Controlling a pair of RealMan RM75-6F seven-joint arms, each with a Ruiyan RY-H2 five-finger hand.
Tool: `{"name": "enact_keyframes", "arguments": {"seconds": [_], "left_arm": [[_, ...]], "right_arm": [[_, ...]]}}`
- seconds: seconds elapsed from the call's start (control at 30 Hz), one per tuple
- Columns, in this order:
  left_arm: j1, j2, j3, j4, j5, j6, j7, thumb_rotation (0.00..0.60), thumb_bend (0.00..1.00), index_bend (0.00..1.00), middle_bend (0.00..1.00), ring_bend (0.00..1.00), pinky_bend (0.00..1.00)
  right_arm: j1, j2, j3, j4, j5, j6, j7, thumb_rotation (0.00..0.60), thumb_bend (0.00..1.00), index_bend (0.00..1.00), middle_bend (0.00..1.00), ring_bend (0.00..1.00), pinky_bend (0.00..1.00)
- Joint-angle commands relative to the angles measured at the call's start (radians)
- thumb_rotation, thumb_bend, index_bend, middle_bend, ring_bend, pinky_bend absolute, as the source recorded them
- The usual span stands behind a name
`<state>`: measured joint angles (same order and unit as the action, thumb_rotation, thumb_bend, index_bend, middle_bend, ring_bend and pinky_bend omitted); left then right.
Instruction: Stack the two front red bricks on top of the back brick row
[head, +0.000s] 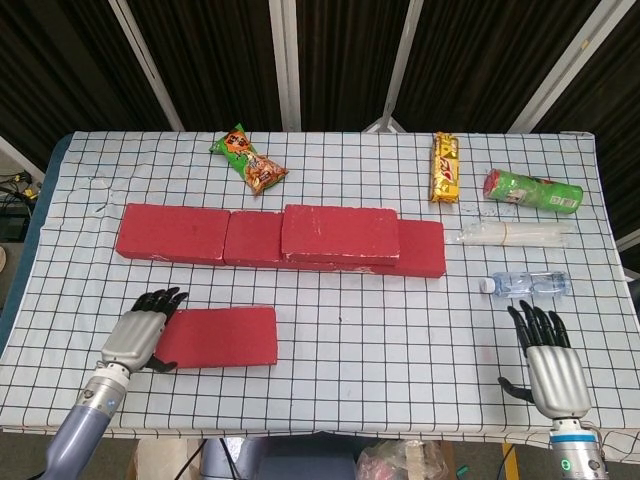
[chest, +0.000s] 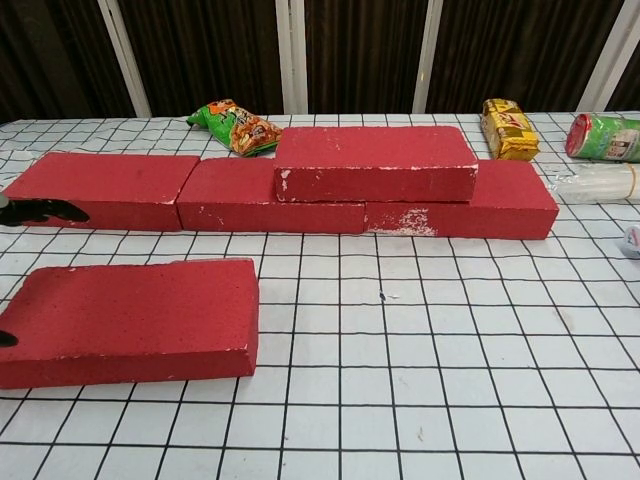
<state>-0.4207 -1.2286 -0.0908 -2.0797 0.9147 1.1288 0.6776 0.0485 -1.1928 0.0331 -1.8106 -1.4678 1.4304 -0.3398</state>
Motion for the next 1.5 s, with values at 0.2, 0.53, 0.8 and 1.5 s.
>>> {"name": "enact_keyframes", "arguments": {"seconds": [0.2,0.53,0.8,1.5], "left_arm": [[-0.058,-0.076,0.010,-0.004,-0.067,0.039,0.064,0.600,0.00,0.00,0.00,0.00,0.00],[-0.100,-0.119,0.034,-0.035,-0.104,0.100,0.129,0.600,0.00,0.00,0.00,0.00,0.00],[-0.132,-0.156,0.042,-0.025,-0.162,0.126,0.163,0.600,0.00,0.00,0.00,0.00,0.00],[-0.206,-0.222,0.044,0.022,-0.272,0.204,0.242,0.600,0.00,0.02,0.14,0.00,0.00]], "right_arm": [[0.003,-0.003,0.001,0.000,0.008,0.001,-0.007,0.600,0.13,0.04,0.00,0.00,0.00],[0.002,0.003,0.006,-0.004,0.026,0.008,0.004,0.600,0.13,0.04,0.00,0.00,0.00],[0.000,0.011,0.006,-0.009,0.032,0.011,0.017,0.600,0.13,0.04,0.00,0.00,0.00],[0.009,0.015,0.000,-0.014,0.050,-0.009,0.024,0.600,0.13,0.04,0.00,0.00,0.00]]}}
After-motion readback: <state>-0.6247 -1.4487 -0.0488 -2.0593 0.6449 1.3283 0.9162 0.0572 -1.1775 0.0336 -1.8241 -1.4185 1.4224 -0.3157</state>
